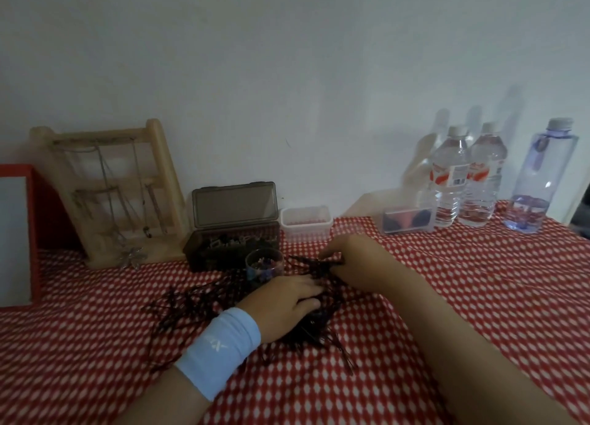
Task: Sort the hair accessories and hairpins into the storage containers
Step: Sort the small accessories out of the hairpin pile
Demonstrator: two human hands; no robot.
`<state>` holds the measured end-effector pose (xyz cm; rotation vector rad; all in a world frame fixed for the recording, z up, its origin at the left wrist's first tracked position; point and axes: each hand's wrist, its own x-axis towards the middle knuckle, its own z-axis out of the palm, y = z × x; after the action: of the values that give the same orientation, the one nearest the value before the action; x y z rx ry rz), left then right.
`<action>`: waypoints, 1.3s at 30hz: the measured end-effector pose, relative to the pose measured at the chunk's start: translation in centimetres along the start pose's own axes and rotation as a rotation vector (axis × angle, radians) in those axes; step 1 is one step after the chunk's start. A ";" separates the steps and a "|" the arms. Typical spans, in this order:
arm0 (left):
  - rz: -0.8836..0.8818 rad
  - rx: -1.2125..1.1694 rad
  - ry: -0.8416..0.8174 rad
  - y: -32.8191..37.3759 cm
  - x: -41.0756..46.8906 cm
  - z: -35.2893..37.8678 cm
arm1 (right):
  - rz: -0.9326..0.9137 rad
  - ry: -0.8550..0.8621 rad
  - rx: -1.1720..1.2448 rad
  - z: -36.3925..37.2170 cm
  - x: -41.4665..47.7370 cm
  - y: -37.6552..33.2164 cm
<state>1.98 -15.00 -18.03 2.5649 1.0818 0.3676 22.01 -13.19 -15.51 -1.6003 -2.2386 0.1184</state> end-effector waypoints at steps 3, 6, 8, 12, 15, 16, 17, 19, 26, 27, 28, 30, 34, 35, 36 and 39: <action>-0.007 0.026 0.109 -0.4 -0.7 0.3 | -0.022 -0.089 0.163 -0.6 -0.6 -1.0; 0.019 0.028 0.189 -0.9 -1.5 -0.1 | -0.072 -0.271 0.272 -0.8 -1.4 -1.7; 0.017 -0.026 0.188 -1.2 -2.0 -0.7 | -0.093 -0.339 0.283 -0.4 -1.6 -1.9; -0.030 -0.139 0.192 -1.4 -2.6 -1.4 | -0.098 -0.310 0.271 0.3 -1.4 -1.9; 0.013 -0.053 0.220 -1.7 -2.7 -1.3 | -0.099 -0.294 0.268 0.2 -1.5 -2.0; 0.030 -0.033 0.232 -1.8 -2.8 -1.3 | -0.090 -0.295 0.274 0.1 -1.5 -2.0; 0.041 -0.030 0.232 -1.8 -2.9 -1.2 | -0.078 -0.300 0.284 -0.1 -1.6 -1.9; 0.042 -0.020 0.197 -1.6 -2.9 -1.1 | -0.065 -0.323 0.306 -0.3 -1.7 -1.9; 0.086 0.171 0.146 -1.3 -2.6 -1.9 | -0.095 -0.336 0.256 -0.2 -1.6 -2.1; 0.087 0.158 0.143 -1.4 -2.6 -1.9 | -0.097 -0.323 0.257 -0.1 -1.6 -2.1; 0.082 0.127 0.146 -1.5 -2.6 -1.8 | -0.095 -0.311 0.268 0.0 -1.6 -2.1; 0.059 0.023 0.184 -1.7 -2.6 -1.5 | -0.092 -0.313 0.297 0.1 -1.6 -2.1; -0.054 -0.189 0.327 -1.5 -2.7 -1.7 | -0.091 -0.337 0.340 0.4 -1.5 -2.1; -0.073 -0.236 0.359 -1.5 -2.6 -1.8 | -0.088 -0.318 0.357 0.4 -1.4 -2.1; -0.085 -0.280 0.388 -1.4 -2.6 -1.9 | -0.076 -0.287 0.380 0.4 -1.3 -1.9; -0.106 -0.412 0.433 -1.1 -2.5 -1.9 | -0.025 -0.196 0.480 0.1 -1.2 -1.5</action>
<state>-1.07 -15.70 -17.03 2.1014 1.1300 1.0357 20.98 -14.79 -15.47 -1.3422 -2.1479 0.7728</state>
